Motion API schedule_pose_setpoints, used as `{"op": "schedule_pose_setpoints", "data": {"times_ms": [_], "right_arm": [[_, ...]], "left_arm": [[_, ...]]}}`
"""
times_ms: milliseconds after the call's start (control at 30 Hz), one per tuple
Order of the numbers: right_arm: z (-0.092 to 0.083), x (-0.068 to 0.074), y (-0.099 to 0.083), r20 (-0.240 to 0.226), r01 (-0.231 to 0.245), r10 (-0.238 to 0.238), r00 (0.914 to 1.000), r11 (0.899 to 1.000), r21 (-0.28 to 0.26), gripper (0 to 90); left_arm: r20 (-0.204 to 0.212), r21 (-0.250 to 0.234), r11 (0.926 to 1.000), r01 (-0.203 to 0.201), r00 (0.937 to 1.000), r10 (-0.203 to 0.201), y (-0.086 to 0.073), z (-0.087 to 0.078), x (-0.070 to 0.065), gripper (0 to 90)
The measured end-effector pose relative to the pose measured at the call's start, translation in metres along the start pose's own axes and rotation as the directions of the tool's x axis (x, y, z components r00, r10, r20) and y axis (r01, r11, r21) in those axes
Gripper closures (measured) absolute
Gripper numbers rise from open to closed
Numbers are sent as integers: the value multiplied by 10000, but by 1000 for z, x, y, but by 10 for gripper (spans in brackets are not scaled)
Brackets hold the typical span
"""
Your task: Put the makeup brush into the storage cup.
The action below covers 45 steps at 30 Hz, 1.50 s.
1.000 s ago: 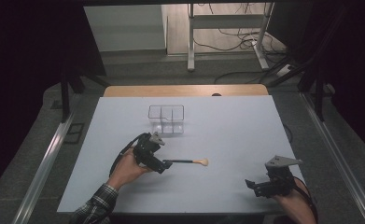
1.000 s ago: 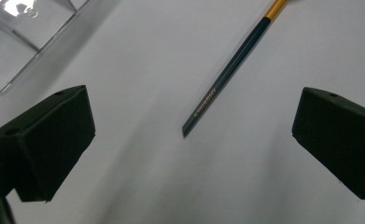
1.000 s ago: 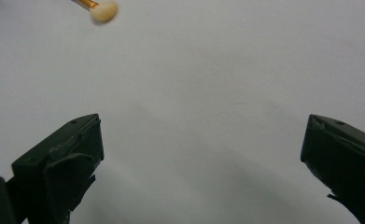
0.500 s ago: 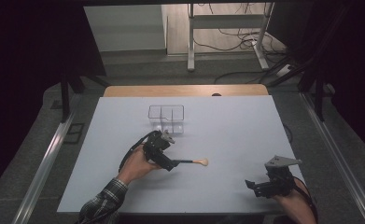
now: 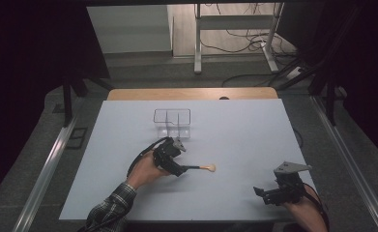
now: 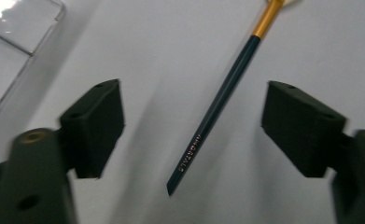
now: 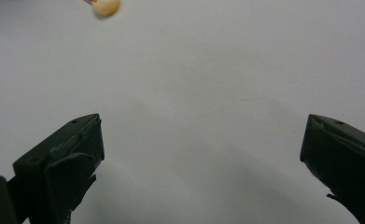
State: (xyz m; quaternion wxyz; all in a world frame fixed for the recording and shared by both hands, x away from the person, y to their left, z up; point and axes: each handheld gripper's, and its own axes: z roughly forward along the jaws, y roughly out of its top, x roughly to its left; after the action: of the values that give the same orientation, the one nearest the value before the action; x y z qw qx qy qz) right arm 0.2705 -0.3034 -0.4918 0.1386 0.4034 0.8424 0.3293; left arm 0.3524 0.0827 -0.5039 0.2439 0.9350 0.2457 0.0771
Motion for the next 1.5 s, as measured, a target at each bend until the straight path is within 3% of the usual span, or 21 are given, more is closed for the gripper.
{"op": "schedule_pose_setpoints", "data": {"times_ms": [333, 567, 633, 800, 1167, 1467, 1500], "right_arm": [[0, 1, 0, -28, 25, -25, 10000, 10000, 79, 0], [0, 1, 0, -57, 55, -54, 10000, 9999, 129, 0], [1, 1, 0, -68, 56, -55, 10000, 9999, 149, 0], [1, 1, 0, -67, 104, -103, 9999, 9998, 162, 0], [1, 1, 0, -89, 110, -109, 9999, 9998, 167, 2], [1, 1, 0, -77, 87, -85, 9999, 9998, 191, 2], [1, 1, 0, -79, 88, -87, 9999, 9998, 190, 2]], "left_arm": [[251, 325, 9995, -29, 9997, 21, -3, 9, 1, 432], [686, 334, 9994, 122, 9975, -145, -4, 12, 4, 549], [783, 328, 9994, 100, 9969, -126, -5, 12, 4, 605], [1071, 387, 9992, 10, 9942, -51, -5, 11, 3, 841], [1257, 148, 9995, 280, 9916, -296, -9, 10, 6, 845], [1390, -383, 9974, 605, 9888, -547, -11, 2, 10, 846], [1431, -574, 9951, 808, 9871, -719, -11, 2, 9, 846]]}}
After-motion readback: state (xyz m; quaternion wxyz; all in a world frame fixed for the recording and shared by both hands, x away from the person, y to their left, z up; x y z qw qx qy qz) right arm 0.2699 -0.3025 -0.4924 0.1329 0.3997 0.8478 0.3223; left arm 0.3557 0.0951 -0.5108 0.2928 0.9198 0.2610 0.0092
